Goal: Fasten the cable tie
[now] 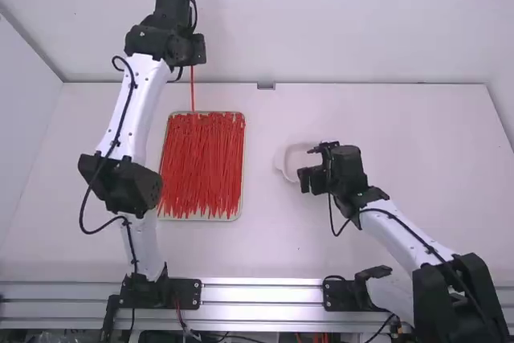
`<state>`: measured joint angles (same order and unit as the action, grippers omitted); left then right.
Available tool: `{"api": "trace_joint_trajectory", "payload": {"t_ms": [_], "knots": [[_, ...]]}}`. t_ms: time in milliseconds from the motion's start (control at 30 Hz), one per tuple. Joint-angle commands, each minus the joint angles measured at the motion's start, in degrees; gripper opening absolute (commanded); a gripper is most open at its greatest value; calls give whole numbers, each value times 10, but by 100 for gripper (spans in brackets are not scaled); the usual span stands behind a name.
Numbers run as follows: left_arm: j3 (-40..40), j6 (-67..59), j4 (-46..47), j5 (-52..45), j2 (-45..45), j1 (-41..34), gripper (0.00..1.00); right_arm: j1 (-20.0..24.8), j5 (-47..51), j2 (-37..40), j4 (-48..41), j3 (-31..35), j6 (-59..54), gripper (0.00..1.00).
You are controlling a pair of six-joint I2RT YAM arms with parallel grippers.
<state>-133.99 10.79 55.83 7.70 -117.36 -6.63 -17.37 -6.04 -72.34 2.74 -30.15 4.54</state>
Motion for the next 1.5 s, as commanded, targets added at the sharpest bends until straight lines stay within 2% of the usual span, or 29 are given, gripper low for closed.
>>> {"api": "trace_joint_trajectory", "payload": {"t_ms": [0,400,700,933,1167,1200,1467], "knots": [[-13,-15,8,12,56,-1,2,5,0,-3,0,-17,0,98],[8,-27,47,24,146,-1,2,5,0,-3,18,-17,1,98],[113,-29,4,25,195,-2,2,5,0,-3,17,-17,0,98],[254,-26,-78,24,263,-4,2,-2,0,-3,15,-17,0,98],[461,-18,-212,22,386,-9,2,-20,0,-3,31,-17,0,98],[466,-16,-215,22,389,-9,2,-21,0,-3,31,-17,0,98],[674,-6,-375,-32,507,-9,2,-56,-21,-3,96,-17,43,98]]}}
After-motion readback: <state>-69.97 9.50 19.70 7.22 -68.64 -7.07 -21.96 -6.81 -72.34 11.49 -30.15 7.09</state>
